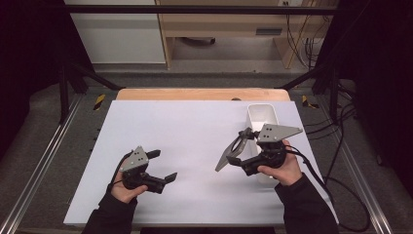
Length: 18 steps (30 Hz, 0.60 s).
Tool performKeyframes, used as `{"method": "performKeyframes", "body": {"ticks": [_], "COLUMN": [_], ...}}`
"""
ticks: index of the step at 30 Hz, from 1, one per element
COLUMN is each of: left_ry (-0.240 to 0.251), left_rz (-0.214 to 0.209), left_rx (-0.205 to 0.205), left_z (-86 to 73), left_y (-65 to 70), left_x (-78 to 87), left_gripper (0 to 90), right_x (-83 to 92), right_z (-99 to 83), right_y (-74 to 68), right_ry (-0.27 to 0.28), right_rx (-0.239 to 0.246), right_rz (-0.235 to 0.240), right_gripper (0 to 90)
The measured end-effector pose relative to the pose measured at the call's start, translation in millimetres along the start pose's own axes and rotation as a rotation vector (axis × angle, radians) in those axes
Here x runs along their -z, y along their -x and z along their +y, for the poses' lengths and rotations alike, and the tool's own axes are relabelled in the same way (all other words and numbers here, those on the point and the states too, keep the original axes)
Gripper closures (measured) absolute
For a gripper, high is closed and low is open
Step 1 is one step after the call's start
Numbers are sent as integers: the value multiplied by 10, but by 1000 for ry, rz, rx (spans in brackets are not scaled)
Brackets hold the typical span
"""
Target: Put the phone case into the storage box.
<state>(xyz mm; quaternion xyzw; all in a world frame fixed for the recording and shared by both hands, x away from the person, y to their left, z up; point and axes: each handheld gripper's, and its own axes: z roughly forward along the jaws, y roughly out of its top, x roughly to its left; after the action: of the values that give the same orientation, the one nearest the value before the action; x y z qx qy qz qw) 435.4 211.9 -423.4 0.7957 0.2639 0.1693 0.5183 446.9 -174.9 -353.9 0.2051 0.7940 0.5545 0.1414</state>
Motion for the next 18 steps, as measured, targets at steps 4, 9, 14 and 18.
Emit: {"method": "performKeyframes", "body": {"ticks": [4, 9, 14, 18], "left_ry": [15, 28, 27, 33], "left_rz": [39, 78, 114, 137], "left_rx": [12, 26, 25, 37], "left_z": [-53, -119, -173, -230], "left_y": [-49, -103, -150, -187], "left_x": [88, 173, 250, 301], "left_gripper": [4, 2, 2, 0], "right_x": [43, 95, 126, 137], "right_z": [27, 73, 144, 202], "right_y": [9, 29, 31, 38], "right_ry": [10, 15, 19, 19], "right_rx": [-10, -26, -29, -36], "right_rz": [-26, -57, -82, -98], "right_gripper": [120, 120, 120, 120]}}
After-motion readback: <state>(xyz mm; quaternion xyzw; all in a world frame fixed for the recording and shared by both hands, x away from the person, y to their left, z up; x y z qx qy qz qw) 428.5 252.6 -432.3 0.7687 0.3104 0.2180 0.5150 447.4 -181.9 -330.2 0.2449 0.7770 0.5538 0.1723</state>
